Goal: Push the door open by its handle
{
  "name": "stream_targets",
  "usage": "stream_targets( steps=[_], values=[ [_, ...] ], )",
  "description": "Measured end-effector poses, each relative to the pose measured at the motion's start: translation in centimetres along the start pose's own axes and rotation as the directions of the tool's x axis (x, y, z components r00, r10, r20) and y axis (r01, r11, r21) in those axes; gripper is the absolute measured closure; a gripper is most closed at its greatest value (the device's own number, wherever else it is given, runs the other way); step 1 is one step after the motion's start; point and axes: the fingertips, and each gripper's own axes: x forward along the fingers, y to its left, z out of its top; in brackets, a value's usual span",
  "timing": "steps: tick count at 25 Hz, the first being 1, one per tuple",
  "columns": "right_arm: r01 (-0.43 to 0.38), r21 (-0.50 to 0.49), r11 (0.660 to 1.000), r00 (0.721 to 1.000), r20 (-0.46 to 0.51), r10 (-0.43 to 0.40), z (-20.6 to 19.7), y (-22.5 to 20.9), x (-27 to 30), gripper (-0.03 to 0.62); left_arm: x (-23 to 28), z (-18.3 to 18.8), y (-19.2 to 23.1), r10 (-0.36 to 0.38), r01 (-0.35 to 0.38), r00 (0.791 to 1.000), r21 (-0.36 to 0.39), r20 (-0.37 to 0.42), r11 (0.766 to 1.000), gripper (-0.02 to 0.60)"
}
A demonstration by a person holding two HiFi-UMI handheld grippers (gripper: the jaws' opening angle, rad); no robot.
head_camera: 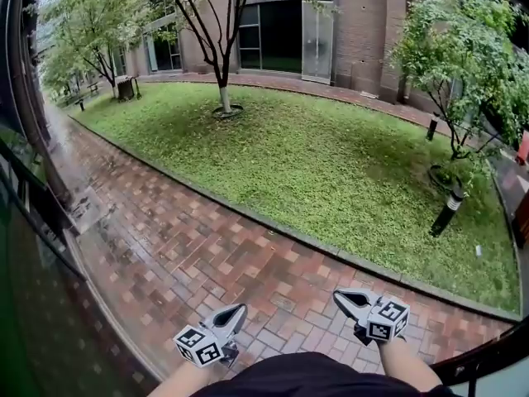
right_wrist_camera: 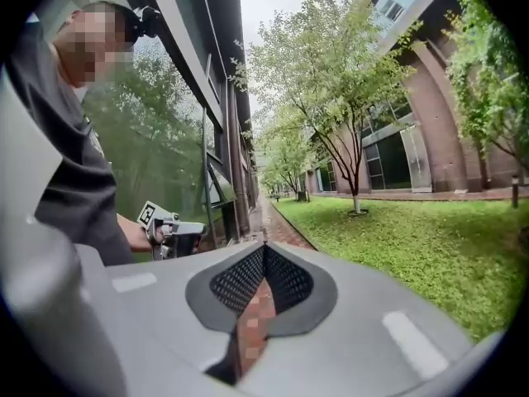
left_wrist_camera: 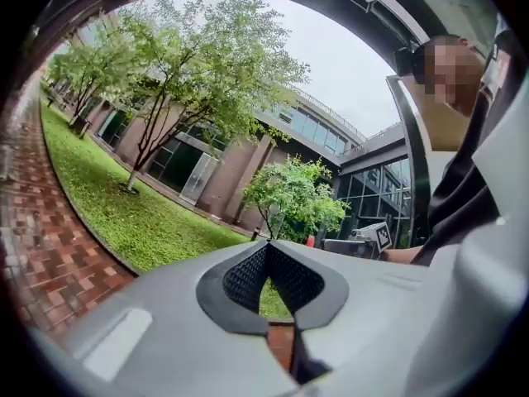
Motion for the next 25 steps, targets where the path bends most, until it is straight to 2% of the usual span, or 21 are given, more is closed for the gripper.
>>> stream_targets(
  steps=[2,5,11,15,25],
  values=[
    [-0.026,-0.007,1.000,1.000,-0.007,0.026,0.7,-1.5,1.3,0.594,1.6,0.8,0.0,0.021,-0.021,1.000,0.037,0.005,0.999,0.581],
    [-0.089,-0.025,0.996,0.995,-0.038,0.088,1.3,-2.2,2.2,0.594,3.1,1.4,-0.7,0.061,-0.062,0.998,0.042,0.022,0.997,0.581],
    [-0.131,0.040,0.991,0.991,-0.004,0.132,0.7,-2.7,1.9,0.594,3.9,1.4,-0.9,0.084,-0.085,0.996,0.053,0.028,0.995,0.581],
    [-0.119,0.053,0.991,0.992,-0.029,0.121,-0.7,-2.7,1.7,0.594,4.2,1.2,-1.0,0.078,-0.079,0.997,0.057,0.028,0.995,0.581],
    [-0.099,0.052,0.994,0.994,-0.047,0.101,-0.6,-3.5,2.0,0.594,5.8,1.7,-0.5,0.047,-0.047,0.999,0.050,0.002,0.998,0.581]
  ],
)
